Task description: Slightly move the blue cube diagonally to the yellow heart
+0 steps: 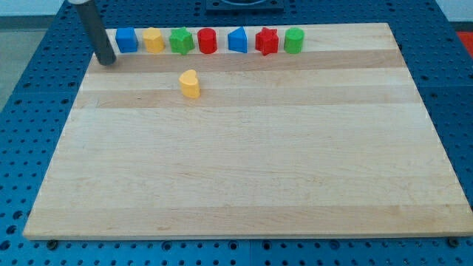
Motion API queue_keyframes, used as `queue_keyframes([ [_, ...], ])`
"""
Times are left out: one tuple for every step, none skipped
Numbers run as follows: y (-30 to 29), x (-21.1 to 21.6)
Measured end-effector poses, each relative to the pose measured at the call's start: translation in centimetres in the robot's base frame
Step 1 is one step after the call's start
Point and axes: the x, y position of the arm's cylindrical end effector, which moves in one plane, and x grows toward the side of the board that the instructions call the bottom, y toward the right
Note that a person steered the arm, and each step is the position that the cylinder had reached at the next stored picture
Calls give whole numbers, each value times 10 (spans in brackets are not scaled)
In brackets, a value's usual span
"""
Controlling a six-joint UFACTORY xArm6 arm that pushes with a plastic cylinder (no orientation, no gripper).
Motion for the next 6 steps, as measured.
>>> queue_keyframes([
  [-15, -20],
  [-14, -55],
  [-2, -81],
  [16, -90],
  [21, -76],
  [21, -53],
])
